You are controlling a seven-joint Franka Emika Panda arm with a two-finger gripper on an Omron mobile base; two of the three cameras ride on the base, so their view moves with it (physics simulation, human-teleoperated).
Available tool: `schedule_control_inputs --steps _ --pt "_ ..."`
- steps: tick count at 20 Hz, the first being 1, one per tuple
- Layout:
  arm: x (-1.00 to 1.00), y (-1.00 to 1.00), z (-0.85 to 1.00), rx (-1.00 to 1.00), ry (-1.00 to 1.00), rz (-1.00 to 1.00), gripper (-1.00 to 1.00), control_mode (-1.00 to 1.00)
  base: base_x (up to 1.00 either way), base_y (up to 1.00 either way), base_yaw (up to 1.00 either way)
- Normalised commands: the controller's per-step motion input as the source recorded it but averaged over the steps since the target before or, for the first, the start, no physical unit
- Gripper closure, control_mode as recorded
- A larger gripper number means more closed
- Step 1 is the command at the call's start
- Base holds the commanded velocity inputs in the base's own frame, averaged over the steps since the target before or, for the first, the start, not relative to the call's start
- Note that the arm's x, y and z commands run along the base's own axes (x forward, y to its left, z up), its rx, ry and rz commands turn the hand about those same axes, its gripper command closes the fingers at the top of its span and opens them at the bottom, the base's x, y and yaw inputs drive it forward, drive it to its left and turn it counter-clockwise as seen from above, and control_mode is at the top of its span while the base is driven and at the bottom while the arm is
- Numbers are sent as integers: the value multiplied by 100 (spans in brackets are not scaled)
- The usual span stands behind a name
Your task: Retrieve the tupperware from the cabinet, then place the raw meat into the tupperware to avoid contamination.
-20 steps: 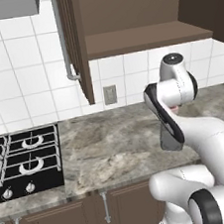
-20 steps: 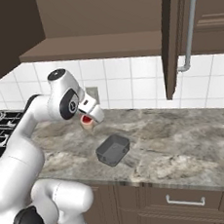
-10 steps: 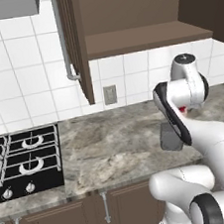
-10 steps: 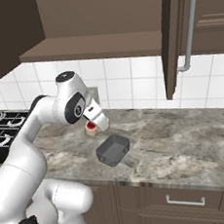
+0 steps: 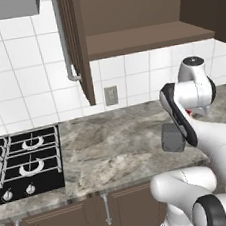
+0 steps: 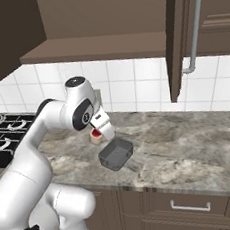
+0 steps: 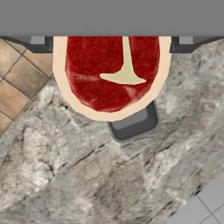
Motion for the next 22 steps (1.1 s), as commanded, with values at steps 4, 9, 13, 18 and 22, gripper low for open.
schedule_control_inputs --steps 4,9,13,18,22 --pt "12 0 -11 2 1 0 100 -100 0 0 0" --pt "28 0 -16 1 3 -1 100 -100 0 0 0" --pt "22 0 -19 1 3 -2 100 -100 0 0 0" --pt "6 0 -30 3 4 -2 100 -100 0 0 0" --pt "15 0 -30 3 6 -2 100 -100 0 0 0"
